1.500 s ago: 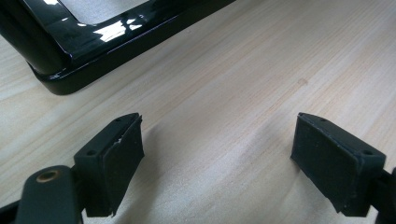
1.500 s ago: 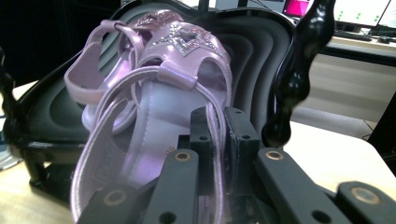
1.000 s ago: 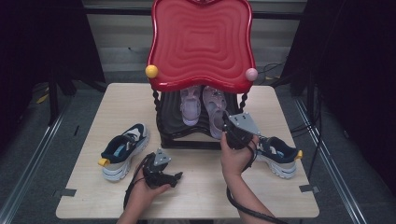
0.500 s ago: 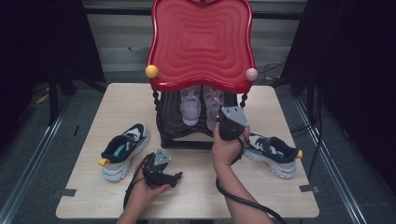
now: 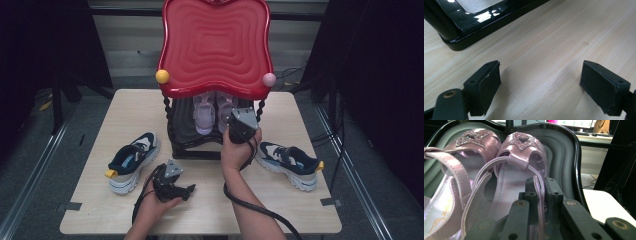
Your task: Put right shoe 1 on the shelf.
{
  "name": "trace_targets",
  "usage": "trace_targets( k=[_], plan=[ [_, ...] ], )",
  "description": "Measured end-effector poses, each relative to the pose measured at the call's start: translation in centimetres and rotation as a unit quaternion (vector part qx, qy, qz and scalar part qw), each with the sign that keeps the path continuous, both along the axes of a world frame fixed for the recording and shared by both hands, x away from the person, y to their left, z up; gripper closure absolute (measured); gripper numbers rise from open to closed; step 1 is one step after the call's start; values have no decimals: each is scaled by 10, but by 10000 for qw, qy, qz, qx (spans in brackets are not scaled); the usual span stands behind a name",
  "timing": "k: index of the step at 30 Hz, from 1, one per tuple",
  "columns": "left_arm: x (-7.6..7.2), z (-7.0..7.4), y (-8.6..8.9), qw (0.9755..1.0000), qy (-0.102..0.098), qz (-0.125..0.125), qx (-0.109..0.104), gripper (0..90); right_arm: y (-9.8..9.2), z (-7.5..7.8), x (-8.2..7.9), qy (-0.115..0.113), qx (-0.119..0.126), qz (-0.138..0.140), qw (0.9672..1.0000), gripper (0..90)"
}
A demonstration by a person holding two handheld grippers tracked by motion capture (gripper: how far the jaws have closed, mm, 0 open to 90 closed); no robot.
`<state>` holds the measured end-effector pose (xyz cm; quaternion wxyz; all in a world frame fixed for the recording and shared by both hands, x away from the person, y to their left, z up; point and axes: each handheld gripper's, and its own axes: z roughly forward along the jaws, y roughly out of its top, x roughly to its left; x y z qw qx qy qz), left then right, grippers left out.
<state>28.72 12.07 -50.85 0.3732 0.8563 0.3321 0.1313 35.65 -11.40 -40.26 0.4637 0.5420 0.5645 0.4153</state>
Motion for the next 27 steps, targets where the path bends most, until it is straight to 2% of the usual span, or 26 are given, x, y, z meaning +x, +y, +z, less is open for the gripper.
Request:
trace_targets(
  k=[13,14,17,21,27],
  plan=[
    [0,0,0,10000,-2,-31,42,160,5,-8,-1,72,-107,133,9998,792],
    [0,0,0,10000,-5,-30,42,160,6,-8,-1,95,-212,165,9996,792],
    [0,0,0,10000,-5,-31,43,160,6,-9,-1,122,-232,169,9995,787],
    [0,0,0,10000,-5,-30,43,160,3,-11,-2,82,-247,222,9994,745],
    [0,0,1,10000,-8,-43,67,160,1,-12,-7,160,-151,362,9991,659]
  ],
)
